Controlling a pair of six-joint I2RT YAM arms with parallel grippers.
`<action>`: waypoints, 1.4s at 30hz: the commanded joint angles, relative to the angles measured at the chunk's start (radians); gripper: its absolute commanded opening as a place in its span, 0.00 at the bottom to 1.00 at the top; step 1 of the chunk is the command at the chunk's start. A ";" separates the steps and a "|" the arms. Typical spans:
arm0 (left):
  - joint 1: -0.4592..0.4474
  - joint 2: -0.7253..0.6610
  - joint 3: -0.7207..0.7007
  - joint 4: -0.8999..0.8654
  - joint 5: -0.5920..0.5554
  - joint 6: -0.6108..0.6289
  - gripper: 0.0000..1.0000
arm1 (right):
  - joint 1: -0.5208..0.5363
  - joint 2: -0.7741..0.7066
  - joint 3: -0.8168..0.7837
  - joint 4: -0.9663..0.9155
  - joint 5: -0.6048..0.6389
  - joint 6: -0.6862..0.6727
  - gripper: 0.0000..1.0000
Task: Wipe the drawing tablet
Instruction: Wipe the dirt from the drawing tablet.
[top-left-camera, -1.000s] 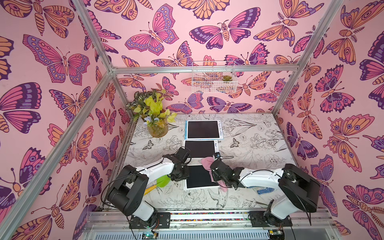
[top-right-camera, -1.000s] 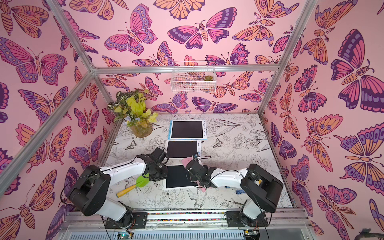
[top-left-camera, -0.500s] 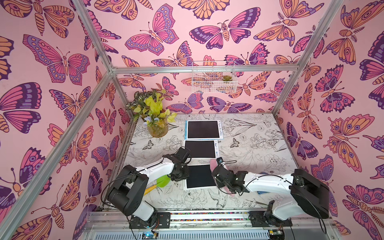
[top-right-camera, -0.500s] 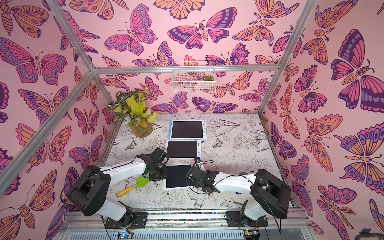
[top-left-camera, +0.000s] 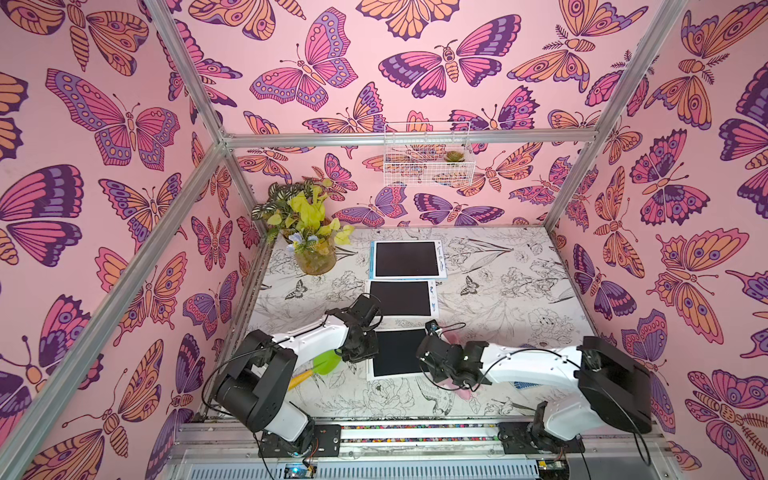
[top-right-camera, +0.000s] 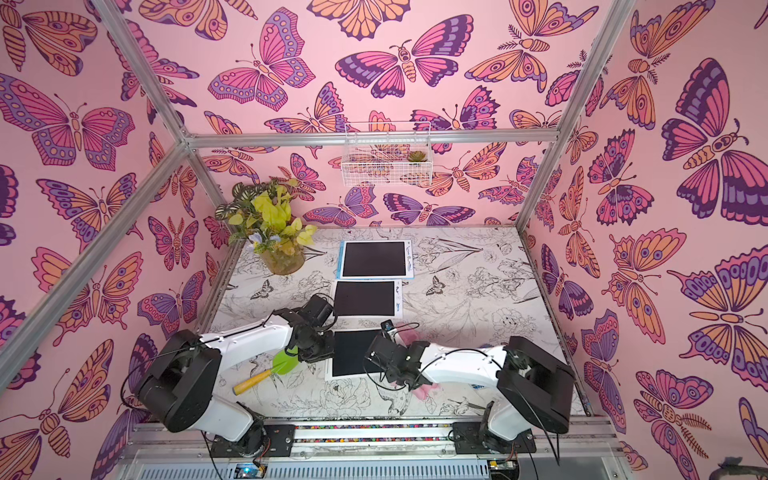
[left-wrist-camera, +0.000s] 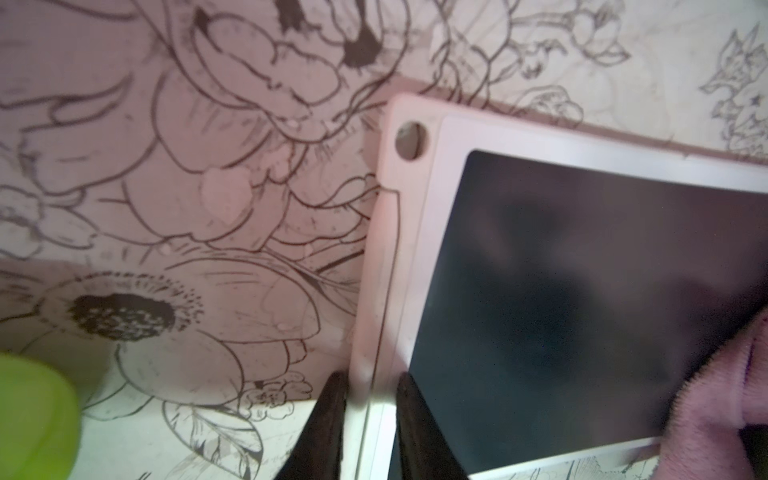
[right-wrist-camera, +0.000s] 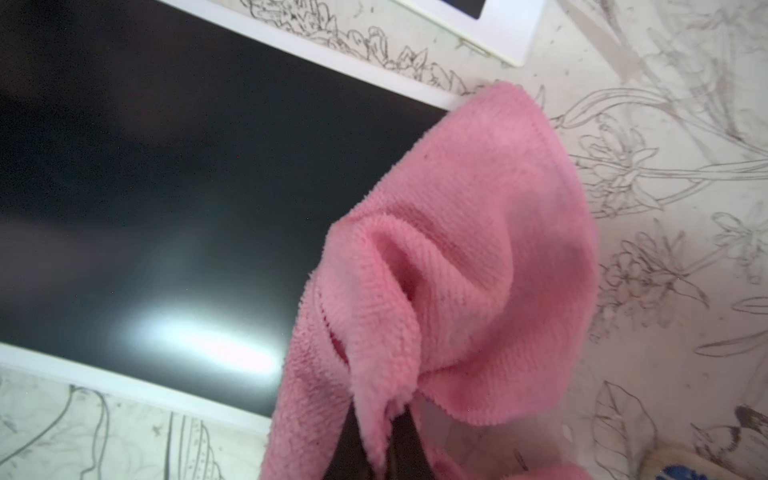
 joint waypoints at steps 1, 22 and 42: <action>-0.010 0.093 -0.095 -0.028 -0.030 -0.008 0.24 | -0.077 -0.015 -0.025 -0.049 0.021 0.034 0.00; -0.011 0.095 -0.096 -0.025 -0.030 -0.014 0.24 | -0.145 -0.108 -0.077 -0.087 -0.080 -0.016 0.00; -0.013 0.105 -0.089 -0.014 -0.025 -0.014 0.24 | -0.019 0.026 0.093 -0.157 -0.057 0.004 0.00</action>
